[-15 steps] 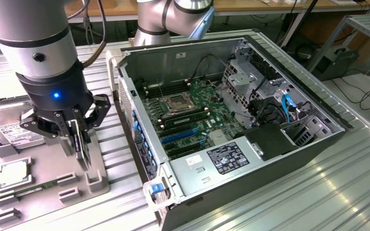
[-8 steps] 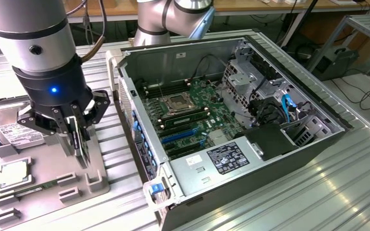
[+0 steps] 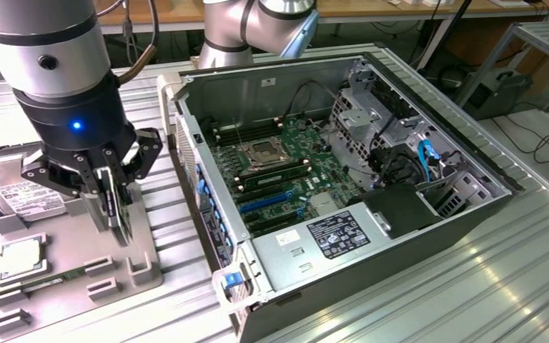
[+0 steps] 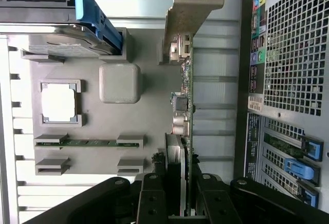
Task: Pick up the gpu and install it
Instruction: 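Pick up the gpu and move the gpu toward the slot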
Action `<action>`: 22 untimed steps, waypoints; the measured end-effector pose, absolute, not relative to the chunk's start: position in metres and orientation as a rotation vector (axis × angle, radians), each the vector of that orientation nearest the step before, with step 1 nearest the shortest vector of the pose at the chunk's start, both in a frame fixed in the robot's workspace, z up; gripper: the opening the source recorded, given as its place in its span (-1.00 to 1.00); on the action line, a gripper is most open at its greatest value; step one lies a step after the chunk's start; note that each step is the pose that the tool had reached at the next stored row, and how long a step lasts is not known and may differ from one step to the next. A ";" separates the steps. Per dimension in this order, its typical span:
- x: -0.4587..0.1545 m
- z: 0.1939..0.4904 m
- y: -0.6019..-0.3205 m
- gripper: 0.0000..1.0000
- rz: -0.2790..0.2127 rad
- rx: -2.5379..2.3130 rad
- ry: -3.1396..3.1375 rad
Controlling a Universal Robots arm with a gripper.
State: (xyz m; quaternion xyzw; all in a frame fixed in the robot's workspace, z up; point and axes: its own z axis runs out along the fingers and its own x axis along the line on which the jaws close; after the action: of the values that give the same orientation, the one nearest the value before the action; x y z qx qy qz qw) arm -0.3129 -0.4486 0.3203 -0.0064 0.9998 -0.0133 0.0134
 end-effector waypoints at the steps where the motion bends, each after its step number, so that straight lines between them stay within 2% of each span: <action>1: -0.313 0.321 -0.449 -0.44 -0.041 -0.020 3.114; 22: -0.313 0.341 -0.449 -0.44 -0.041 -0.020 3.114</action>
State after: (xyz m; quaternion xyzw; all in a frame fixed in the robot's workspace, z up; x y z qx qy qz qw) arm -0.3129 -0.4486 0.3406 -0.0064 0.9998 -0.0132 0.0135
